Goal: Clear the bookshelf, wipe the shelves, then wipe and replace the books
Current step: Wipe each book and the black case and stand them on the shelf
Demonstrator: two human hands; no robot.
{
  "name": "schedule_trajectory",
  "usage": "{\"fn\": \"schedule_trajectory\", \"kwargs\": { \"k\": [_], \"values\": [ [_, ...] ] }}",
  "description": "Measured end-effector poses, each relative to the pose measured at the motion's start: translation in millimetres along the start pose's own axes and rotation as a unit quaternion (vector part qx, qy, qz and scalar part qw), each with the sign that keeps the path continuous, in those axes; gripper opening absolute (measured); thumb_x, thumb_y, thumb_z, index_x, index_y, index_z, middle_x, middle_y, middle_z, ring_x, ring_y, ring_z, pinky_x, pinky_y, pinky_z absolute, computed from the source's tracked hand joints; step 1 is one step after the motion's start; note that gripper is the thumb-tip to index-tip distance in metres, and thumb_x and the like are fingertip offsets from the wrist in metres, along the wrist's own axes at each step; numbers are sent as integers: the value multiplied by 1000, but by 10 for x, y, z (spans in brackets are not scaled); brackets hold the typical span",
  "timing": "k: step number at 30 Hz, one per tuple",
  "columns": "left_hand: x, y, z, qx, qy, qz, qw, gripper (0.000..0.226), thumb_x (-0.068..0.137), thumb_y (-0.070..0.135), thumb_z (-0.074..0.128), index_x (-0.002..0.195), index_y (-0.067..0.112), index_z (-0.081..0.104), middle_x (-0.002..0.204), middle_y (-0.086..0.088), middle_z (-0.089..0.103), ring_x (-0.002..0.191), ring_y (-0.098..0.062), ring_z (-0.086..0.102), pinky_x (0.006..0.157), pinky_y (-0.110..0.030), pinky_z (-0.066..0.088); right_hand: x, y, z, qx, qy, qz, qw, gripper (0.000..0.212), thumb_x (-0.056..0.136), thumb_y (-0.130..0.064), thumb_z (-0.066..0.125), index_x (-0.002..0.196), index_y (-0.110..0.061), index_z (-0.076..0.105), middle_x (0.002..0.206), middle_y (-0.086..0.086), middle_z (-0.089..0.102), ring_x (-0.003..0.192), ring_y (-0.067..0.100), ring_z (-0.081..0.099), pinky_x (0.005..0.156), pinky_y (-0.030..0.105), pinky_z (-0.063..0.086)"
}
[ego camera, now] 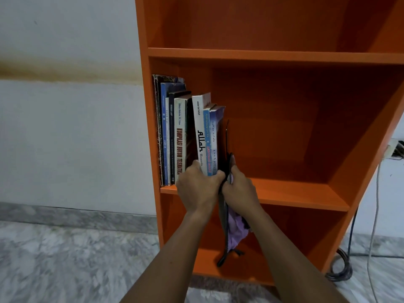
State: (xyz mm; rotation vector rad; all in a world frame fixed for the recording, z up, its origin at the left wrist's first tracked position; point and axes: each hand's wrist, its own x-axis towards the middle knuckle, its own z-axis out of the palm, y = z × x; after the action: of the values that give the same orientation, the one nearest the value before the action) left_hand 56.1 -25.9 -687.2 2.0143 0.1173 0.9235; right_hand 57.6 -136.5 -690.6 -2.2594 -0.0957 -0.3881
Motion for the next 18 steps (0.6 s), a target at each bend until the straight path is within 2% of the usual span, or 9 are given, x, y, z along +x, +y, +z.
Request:
{"fn": "schedule_trajectory", "kwargs": {
  "k": [5,7,9,11,14,18],
  "values": [
    [62,-41,-86,-14,-23,8,1000,40,74,58,74,94,24,73,85,9,75,80,-8,72,65,-33,61,4,-66,27,-8,0,-1,1000,72,99,-21,47,162,-32,14,120,7,67,106,33,65,84,43,55],
    [47,-50,-181,-8,19,23,1000,46,82,64,63,100,24,75,89,9,76,83,-8,71,67,-31,61,6,-65,38,-10,3,3,1000,73,98,-22,48,162,-32,14,122,9,67,108,35,64,86,45,55],
    [37,-70,-293,-3,99,36,994,42,90,52,60,115,21,72,104,4,76,93,-14,71,75,-27,58,16,-59,52,-15,2,9,1000,71,97,-24,47,161,-30,18,120,10,66,106,34,64,87,46,56],
    [52,-103,-374,4,143,39,989,45,93,35,62,134,16,60,124,-2,70,110,-20,67,83,-31,58,25,-59,65,-22,4,11,1000,66,95,-26,45,158,-27,24,118,10,66,104,34,64,87,49,56],
    [53,-166,-360,22,128,20,991,62,95,29,62,151,13,40,140,-8,59,126,-25,57,95,-46,57,26,-73,81,-29,5,13,999,63,91,-30,42,152,-25,31,112,9,66,100,33,64,86,50,56],
    [-63,-104,-216,-4,113,-19,993,82,94,28,64,160,13,18,150,-11,46,137,-25,45,98,-39,54,34,-46,83,-23,6,20,1000,60,86,-36,41,144,-23,40,109,7,66,101,33,64,84,50,57]
  ]
}}
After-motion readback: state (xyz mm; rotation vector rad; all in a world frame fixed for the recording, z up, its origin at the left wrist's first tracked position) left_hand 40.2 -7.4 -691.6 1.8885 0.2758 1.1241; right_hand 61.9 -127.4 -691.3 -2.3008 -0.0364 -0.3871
